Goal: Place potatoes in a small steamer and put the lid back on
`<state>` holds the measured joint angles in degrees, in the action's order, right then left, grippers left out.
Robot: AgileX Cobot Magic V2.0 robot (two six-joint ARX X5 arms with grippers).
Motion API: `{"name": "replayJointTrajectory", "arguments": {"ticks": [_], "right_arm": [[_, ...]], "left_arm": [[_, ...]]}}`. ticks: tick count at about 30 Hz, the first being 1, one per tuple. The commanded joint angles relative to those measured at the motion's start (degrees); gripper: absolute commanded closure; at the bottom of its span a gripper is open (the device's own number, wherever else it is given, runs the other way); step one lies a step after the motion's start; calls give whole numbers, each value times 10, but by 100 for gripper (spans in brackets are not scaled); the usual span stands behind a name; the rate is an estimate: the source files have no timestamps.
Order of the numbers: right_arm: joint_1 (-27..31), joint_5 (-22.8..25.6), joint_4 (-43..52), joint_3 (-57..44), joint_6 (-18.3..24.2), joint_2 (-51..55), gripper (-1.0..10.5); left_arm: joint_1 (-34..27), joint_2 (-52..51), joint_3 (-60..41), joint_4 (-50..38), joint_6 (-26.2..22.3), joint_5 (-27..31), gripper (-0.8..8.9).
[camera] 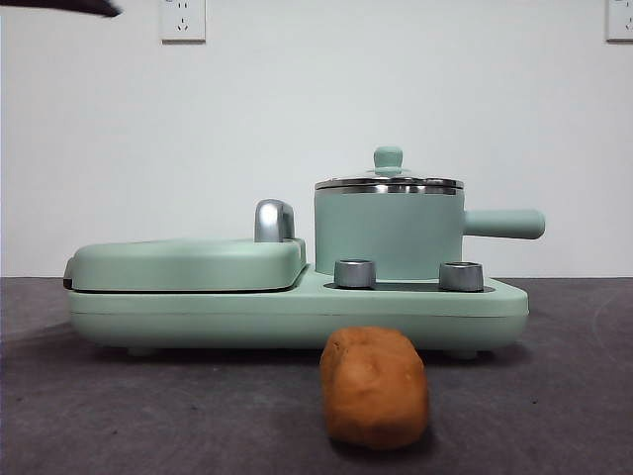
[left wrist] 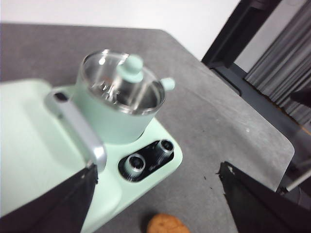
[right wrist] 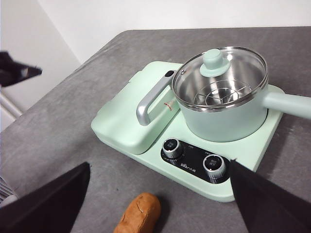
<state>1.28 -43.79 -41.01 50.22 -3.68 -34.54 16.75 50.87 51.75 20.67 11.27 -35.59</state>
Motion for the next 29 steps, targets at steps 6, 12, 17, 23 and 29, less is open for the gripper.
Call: {"name": "replayJointTrajectory", "arguments": {"ticks": [6, 12, 17, 23, 29], "right_arm": [[0, 2, 2, 11, -2, -2, 488], [0, 3, 2, 11, -2, -2, 488], [0, 3, 3, 11, -2, -2, 488], [0, 3, 2, 11, -4, -2, 488], [0, 3, 2, 11, -6, -2, 488]], "left_arm": [[48, 164, 138, -5, -54, -3, 399], [84, 324, 295, 39, -73, -2, 399], [115, 453, 431, 87, -94, 29, 398], [149, 596, 596, 168, -139, 104, 392], [180, 688, 681, 171, -167, 166, 369]]}}
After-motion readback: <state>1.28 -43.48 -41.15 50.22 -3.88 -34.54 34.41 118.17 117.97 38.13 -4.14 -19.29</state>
